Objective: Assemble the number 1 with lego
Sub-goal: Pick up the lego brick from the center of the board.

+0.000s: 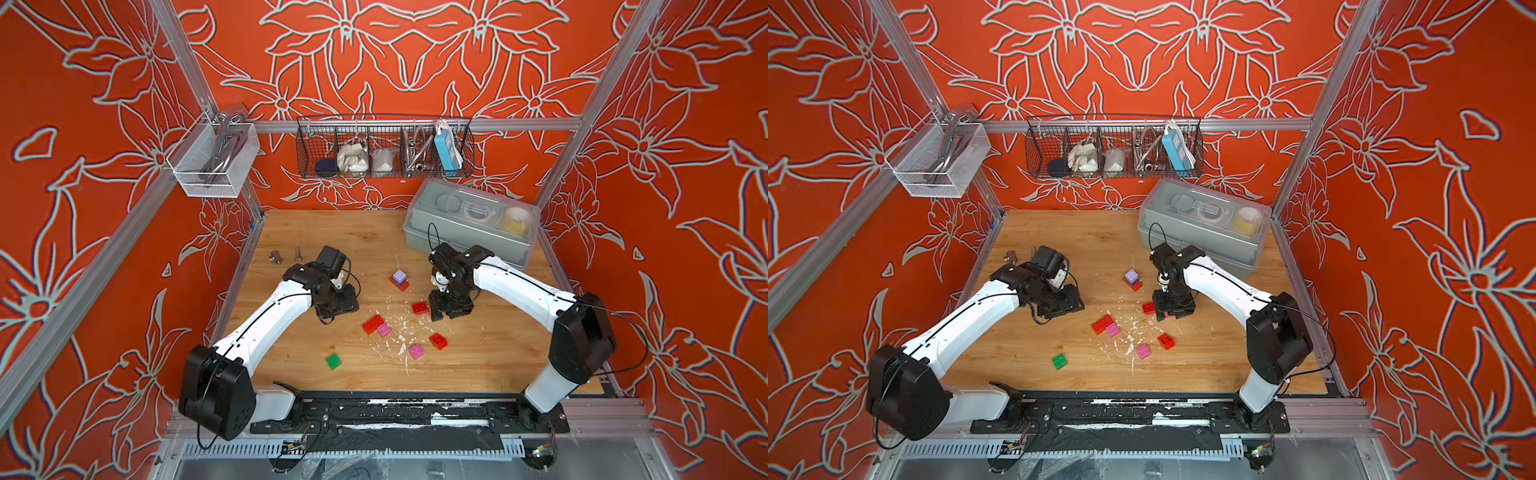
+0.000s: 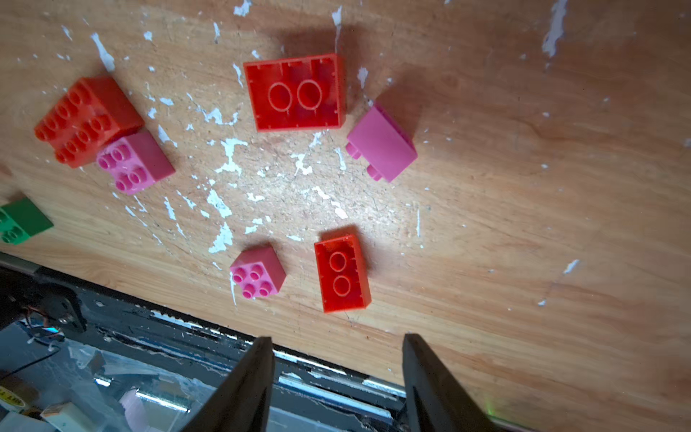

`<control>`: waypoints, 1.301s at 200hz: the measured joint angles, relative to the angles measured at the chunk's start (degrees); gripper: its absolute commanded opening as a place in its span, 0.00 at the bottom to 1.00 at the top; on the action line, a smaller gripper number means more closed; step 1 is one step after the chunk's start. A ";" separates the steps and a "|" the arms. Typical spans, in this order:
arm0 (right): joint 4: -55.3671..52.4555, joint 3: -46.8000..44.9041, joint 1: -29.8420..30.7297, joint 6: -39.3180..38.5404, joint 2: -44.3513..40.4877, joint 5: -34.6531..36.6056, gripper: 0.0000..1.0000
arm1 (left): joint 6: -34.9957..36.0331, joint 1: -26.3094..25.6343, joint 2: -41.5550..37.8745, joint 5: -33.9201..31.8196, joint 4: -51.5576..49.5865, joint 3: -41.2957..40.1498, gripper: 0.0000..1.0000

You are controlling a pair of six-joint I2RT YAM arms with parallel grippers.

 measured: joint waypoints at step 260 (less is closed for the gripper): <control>15.08 -2.84 -7.45 16.59 10.67 -6.91 0.58 | 1.38 -0.04 4.96 2.10 0.83 1.01 0.56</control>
